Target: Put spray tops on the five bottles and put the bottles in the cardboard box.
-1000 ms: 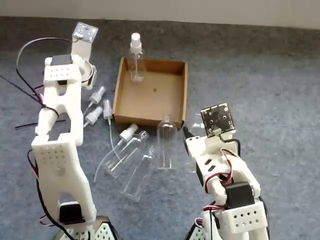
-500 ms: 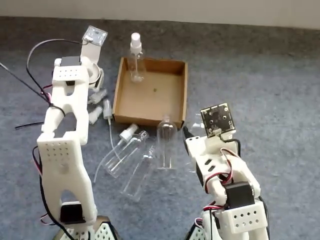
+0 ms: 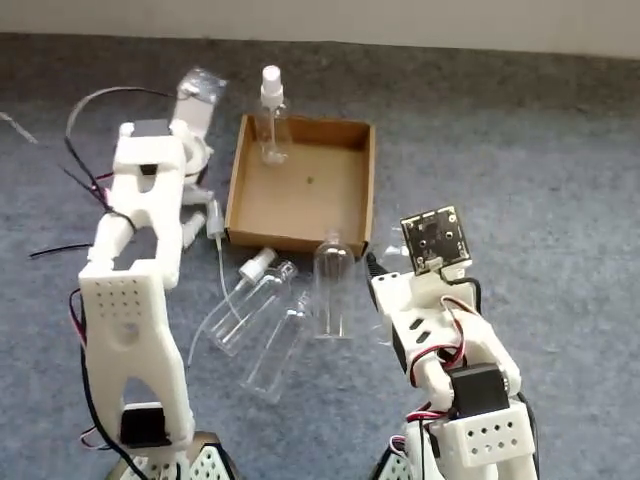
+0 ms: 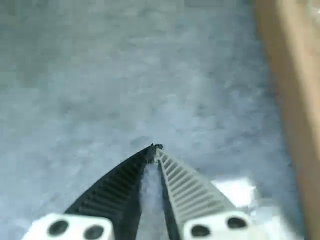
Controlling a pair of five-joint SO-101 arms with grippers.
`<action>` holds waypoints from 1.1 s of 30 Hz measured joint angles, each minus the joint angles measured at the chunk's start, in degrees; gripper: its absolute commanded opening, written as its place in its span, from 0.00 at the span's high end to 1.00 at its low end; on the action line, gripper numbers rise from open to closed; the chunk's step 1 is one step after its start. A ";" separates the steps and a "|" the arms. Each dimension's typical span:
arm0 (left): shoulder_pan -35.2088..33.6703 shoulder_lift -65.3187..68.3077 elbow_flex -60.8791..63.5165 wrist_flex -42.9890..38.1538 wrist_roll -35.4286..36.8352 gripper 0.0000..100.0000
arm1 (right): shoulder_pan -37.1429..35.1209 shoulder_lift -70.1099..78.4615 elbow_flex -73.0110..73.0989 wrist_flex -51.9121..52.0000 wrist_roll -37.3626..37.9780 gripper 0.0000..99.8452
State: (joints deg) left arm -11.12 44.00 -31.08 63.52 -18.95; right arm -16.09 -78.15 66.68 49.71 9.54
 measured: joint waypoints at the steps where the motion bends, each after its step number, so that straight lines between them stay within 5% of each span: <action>1: -0.70 -1.41 0.00 0.70 0.00 1.00 | 0.00 0.00 0.00 0.00 0.00 1.00; 13: -1.23 -11.87 0.00 7.21 -0.79 0.85 | 0.00 0.00 0.00 0.00 0.00 1.00; 24: -0.44 -2.11 -9.32 13.54 -36.75 0.85 | 0.00 0.00 0.00 0.00 0.00 1.00; 33: 0.79 -1.76 -16.26 24.79 -49.85 0.85 | 0.00 0.00 0.00 0.00 0.00 1.00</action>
State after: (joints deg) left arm -10.33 42.24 -47.34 88.31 -68.79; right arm -16.09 -78.15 66.68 49.71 9.54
